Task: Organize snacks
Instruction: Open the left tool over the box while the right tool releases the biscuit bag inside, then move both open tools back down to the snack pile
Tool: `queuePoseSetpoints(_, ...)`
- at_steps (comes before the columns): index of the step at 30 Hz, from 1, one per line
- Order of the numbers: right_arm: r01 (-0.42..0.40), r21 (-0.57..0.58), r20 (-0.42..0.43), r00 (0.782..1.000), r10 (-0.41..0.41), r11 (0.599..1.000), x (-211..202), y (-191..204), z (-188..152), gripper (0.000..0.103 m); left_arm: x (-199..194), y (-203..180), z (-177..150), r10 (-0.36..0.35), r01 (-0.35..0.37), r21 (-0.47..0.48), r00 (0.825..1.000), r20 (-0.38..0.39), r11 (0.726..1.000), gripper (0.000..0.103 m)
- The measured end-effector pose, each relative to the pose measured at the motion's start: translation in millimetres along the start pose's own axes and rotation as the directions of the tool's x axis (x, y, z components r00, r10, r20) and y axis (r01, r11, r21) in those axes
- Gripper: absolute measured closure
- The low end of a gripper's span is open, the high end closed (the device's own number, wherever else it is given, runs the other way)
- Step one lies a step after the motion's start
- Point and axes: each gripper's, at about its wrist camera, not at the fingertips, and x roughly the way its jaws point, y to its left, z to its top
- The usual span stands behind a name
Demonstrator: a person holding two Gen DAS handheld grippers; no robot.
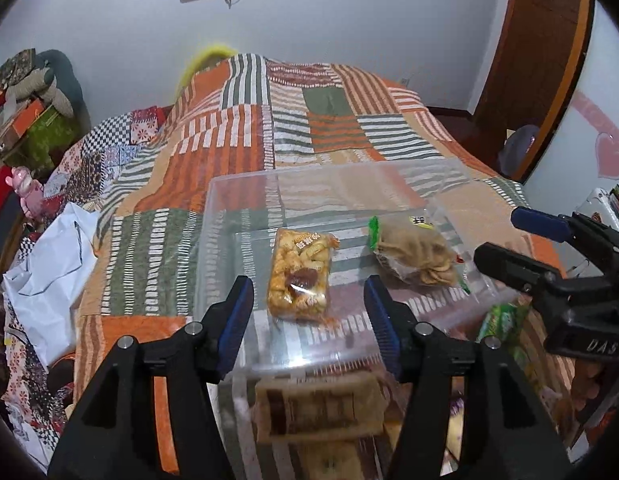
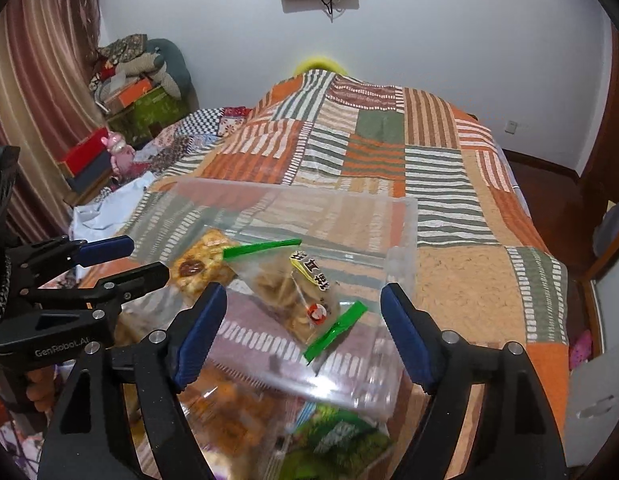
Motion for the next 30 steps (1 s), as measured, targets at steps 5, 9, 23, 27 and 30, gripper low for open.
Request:
queuePoseSetpoints(5,0.001,-0.005,0.046,0.999,-0.001,1.000,-28,8,-2,0.026,-30,5,-6,0.003,-0.003,-0.001,1.000,0.031,1.000,0.045)
queuePoseSetpoints(9,0.004,-0.015,0.075,0.997,-0.003,1.000,-47,17,-8,0.025,-53,9,-14,0.016,-0.016,0.007,0.999,0.043,1.000,0.045)
queuePoseSetpoints(23,0.002,-0.086,0.157,0.988,0.012,0.996,-96,50,-46,0.020,-118,23,-77,0.050,-0.050,0.013,0.998,0.040,0.999,0.043)
queuePoseSetpoints(27,-0.004,-0.086,0.163,0.986,0.018,0.996,-102,57,-59,0.020,-126,28,-100,0.065,-0.065,0.008,0.997,0.034,0.998,0.042)
queuePoseSetpoints(30,-0.013,-0.089,0.160,0.987,0.027,0.996,-101,62,-68,0.020,-128,30,-118,0.074,-0.074,0.013,0.997,0.018,0.997,0.041)
